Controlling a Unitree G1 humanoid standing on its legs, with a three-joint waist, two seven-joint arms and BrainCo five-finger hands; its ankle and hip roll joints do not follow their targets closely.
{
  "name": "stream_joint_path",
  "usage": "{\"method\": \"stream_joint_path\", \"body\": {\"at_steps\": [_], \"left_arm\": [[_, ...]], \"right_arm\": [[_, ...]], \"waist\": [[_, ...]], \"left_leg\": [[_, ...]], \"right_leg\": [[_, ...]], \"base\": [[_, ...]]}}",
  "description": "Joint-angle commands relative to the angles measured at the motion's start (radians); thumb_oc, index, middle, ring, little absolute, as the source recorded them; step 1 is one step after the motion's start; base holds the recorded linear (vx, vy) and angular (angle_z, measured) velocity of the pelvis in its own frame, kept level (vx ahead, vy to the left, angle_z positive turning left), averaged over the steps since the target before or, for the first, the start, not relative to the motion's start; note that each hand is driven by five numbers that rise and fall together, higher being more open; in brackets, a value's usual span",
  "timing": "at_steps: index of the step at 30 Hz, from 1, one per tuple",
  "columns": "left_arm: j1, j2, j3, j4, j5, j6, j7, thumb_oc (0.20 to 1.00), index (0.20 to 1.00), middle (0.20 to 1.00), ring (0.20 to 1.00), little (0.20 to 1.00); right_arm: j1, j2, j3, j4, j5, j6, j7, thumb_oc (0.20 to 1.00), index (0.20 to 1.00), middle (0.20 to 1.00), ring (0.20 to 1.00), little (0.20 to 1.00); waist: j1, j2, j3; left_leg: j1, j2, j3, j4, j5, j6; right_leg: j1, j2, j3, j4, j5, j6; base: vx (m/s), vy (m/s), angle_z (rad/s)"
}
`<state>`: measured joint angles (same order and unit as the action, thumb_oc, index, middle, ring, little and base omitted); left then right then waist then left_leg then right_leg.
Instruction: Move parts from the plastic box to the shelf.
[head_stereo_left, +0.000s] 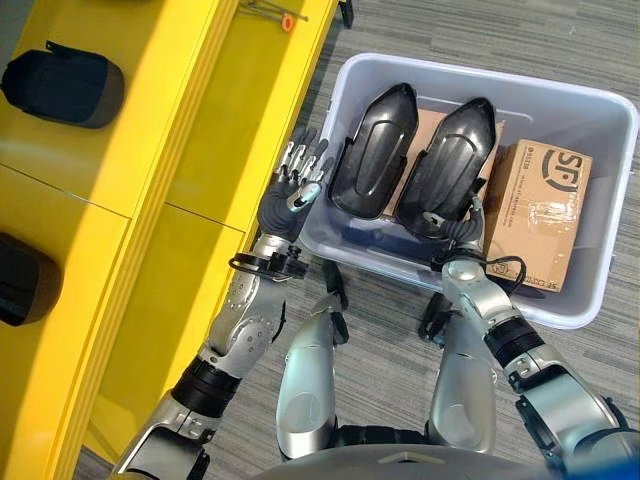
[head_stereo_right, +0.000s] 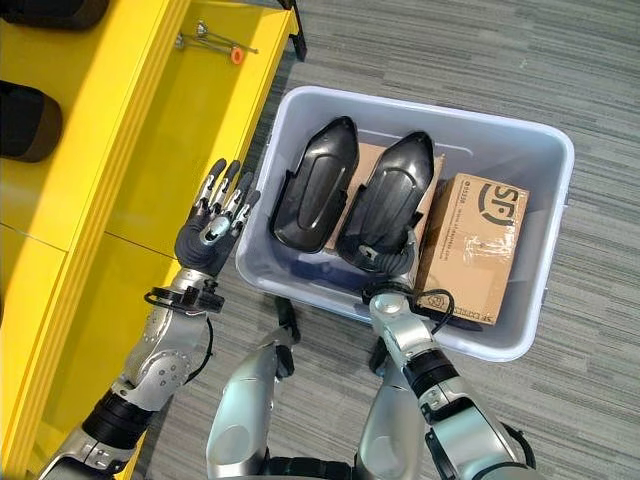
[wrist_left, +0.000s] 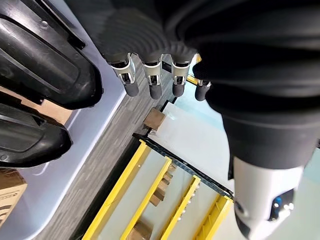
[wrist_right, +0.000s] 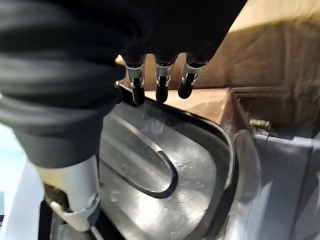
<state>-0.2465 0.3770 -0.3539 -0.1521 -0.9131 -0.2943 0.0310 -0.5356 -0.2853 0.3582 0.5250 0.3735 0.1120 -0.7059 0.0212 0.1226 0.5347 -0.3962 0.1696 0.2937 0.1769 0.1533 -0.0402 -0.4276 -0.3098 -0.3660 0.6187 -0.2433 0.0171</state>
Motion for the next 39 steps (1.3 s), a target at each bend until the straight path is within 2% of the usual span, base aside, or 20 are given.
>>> {"method": "stream_joint_path", "body": {"at_steps": [1, 5, 10, 13, 18, 20, 23, 26, 27, 28, 29, 32, 34, 37, 39], "left_arm": [[-0.004, -0.011, 0.003, -0.061, 0.028, -0.049, -0.014, 1.000, 1.000, 1.000, 1.000, 1.000], [-0.008, -0.017, 0.002, -0.060, 0.038, -0.050, -0.014, 1.000, 1.000, 1.000, 1.000, 1.000], [-0.007, -0.022, -0.002, -0.053, 0.046, -0.056, -0.012, 1.000, 1.000, 1.000, 1.000, 1.000], [-0.007, -0.020, -0.006, -0.056, 0.047, -0.059, -0.005, 1.000, 1.000, 1.000, 1.000, 1.000], [-0.002, -0.022, -0.010, -0.057, 0.046, -0.061, -0.003, 1.000, 1.000, 1.000, 1.000, 1.000], [0.000, -0.021, -0.012, -0.053, 0.041, -0.067, -0.004, 1.000, 1.000, 1.000, 1.000, 1.000], [0.010, -0.023, -0.017, -0.053, 0.043, -0.075, -0.011, 1.000, 1.000, 1.000, 1.000, 1.000], [0.026, -0.028, -0.017, -0.062, 0.040, -0.097, -0.001, 1.000, 1.000, 1.000, 1.000, 1.000], [0.029, -0.032, -0.021, -0.061, 0.035, -0.106, -0.001, 1.000, 1.000, 1.000, 1.000, 1.000], [0.033, -0.036, -0.026, -0.060, 0.040, -0.117, -0.005, 1.000, 1.000, 1.000, 1.000, 1.000], [0.036, -0.038, -0.027, -0.058, 0.042, -0.121, -0.007, 1.000, 1.000, 1.000, 1.000, 1.000], [0.037, -0.043, -0.035, -0.050, 0.058, -0.134, 0.020, 1.000, 1.000, 1.000, 1.000, 1.000], [0.041, -0.046, -0.043, -0.038, 0.046, -0.156, 0.015, 1.000, 1.000, 1.000, 1.000, 1.000], [0.045, -0.046, -0.041, -0.036, 0.036, -0.158, 0.005, 1.000, 1.000, 1.000, 1.000, 1.000], [0.047, -0.045, -0.035, -0.032, 0.036, -0.156, -0.005, 1.000, 1.000, 1.000, 1.000, 1.000]], "right_arm": [[-0.074, 0.018, -0.025, 0.023, 0.061, -0.053, 0.037, 1.000, 1.000, 1.000, 1.000, 1.000], [-0.062, 0.036, -0.012, 0.030, 0.091, -0.052, 0.049, 1.000, 1.000, 1.000, 1.000, 1.000], [-0.045, 0.049, -0.005, 0.041, 0.113, -0.088, 0.027, 1.000, 1.000, 1.000, 1.000, 1.000], [-0.051, 0.049, -0.016, 0.035, 0.046, -0.140, -0.001, 1.000, 1.000, 1.000, 1.000, 1.000], [-0.045, 0.044, -0.007, -0.003, -0.027, -0.128, -0.014, 1.000, 1.000, 1.000, 1.000, 1.000], [-0.054, 0.037, -0.010, -0.011, -0.094, -0.145, -0.060, 1.000, 1.000, 1.000, 1.000, 1.000], [-0.067, 0.007, -0.013, -0.093, -0.330, -0.220, -0.096, 1.000, 1.000, 1.000, 1.000, 1.000], [-0.044, -0.018, 0.002, -0.231, -0.452, -0.213, -0.123, 1.000, 1.000, 1.000, 1.000, 1.000], [-0.036, -0.022, 0.008, -0.248, -0.459, -0.213, -0.152, 1.000, 1.000, 1.000, 1.000, 1.000], [-0.021, -0.026, 0.006, -0.260, -0.480, -0.193, -0.224, 1.000, 1.000, 1.000, 1.000, 1.000], [-0.016, -0.029, 0.003, -0.259, -0.501, -0.186, -0.245, 1.000, 1.000, 1.000, 1.000, 1.000], [-0.007, -0.038, 0.007, -0.259, -0.554, -0.165, -0.255, 1.000, 1.000, 1.000, 1.000, 1.000], [0.010, -0.037, 0.017, -0.261, -0.487, -0.152, -0.263, 1.000, 1.000, 1.000, 1.000, 1.000], [0.032, -0.030, 0.006, -0.217, -0.334, -0.173, -0.241, 1.000, 1.000, 1.000, 1.000, 1.000], [0.050, -0.016, -0.003, -0.168, -0.203, -0.171, -0.169, 1.000, 1.000, 1.000, 1.000, 1.000]], "waist": [[0.034, -0.002, -0.015], [0.037, -0.005, -0.015], [0.036, -0.005, -0.015], [0.035, -0.003, -0.015], [0.030, -0.001, -0.015], [0.030, 0.001, -0.015], [0.025, 0.003, -0.015], [0.010, 0.006, -0.015], [0.006, 0.007, -0.015], [-0.001, 0.009, -0.015], [-0.004, 0.010, -0.015], [-0.014, 0.017, -0.015], [-0.022, 0.025, -0.015], [-0.024, 0.030, -0.015], [-0.023, 0.029, -0.015]], "left_leg": [[0.069, -0.012, 0.005, 0.023, -0.145, -0.019], [0.068, -0.012, 0.003, 0.023, -0.144, -0.019], [0.067, -0.011, 0.005, 0.021, -0.140, -0.017], [0.064, -0.014, 0.004, 0.022, -0.141, -0.015], [0.064, -0.016, 0.004, 0.026, -0.142, -0.015], [0.065, -0.016, 0.005, 0.026, -0.142, -0.014], [0.071, -0.018, 0.003, 0.023, -0.143, -0.014], [0.072, -0.018, 0.008, 0.026, -0.144, -0.014], [0.074, -0.017, 0.011, 0.027, -0.145, -0.014], [0.079, -0.016, 0.016, 0.026, -0.147, -0.015], [0.082, -0.016, 0.018, 0.023, -0.146, -0.015], [0.092, -0.017, 0.025, 0.012, -0.145, -0.016], [0.098, -0.017, 0.031, 0.007, -0.144, -0.016], [0.101, -0.018, 0.035, 0.006, -0.145, -0.016], [0.102, -0.017, 0.034, 0.004, -0.146, -0.017]], "right_leg": [[0.039, 0.019, 0.044, -0.062, 0.042, 0.047], [0.038, 0.019, 0.041, -0.060, 0.042, 0.046], [0.040, 0.021, 0.043, -0.066, 0.047, 0.046], [0.037, 0.021, 0.043, -0.063, 0.047, 0.046], [0.037, 0.022, 0.049, -0.063, 0.048, 0.046], [0.040, 0.021, 0.048, -0.064, 0.047, 0.045], [0.047, 0.020, 0.049, -0.073, 0.050, 0.049], [0.042, 0.020, 0.059, -0.064, 0.044, 0.049], [0.041, 0.020, 0.063, -0.063, 0.042, 0.048], [0.044, 0.021, 0.066, -0.069, 0.042, 0.049], [0.044, 0.021, 0.068, -0.072, 0.043, 0.049], [0.045, 0.022, 0.073, -0.080, 0.044, 0.052], [0.043, 0.022, 0.080, -0.081, 0.042, 0.051], [0.042, 0.019, 0.081, -0.080, 0.041, 0.049], [0.039, 0.019, 0.080, -0.078, 0.040, 0.048]], "base": [[0.00, 0.000, 0.00], [0.00, 0.000, 0.00], [0.00, 0.000, 0.00], [0.00, 0.000, 0.00], [0.00, 0.000, 0.00], [0.00, 0.000, 0.00], [0.00, 0.010, 0.00], [-0.01, 0.070, -0.04], [-0.01, 0.077, -0.11], [-0.01, 0.065, -0.13], [-0.01, 0.053, -0.13], [0.00, 0.072, -0.08], [0.00, 0.077, -0.14], [0.00, 0.031, -0.10], [0.00, 0.000, 0.00]]}}
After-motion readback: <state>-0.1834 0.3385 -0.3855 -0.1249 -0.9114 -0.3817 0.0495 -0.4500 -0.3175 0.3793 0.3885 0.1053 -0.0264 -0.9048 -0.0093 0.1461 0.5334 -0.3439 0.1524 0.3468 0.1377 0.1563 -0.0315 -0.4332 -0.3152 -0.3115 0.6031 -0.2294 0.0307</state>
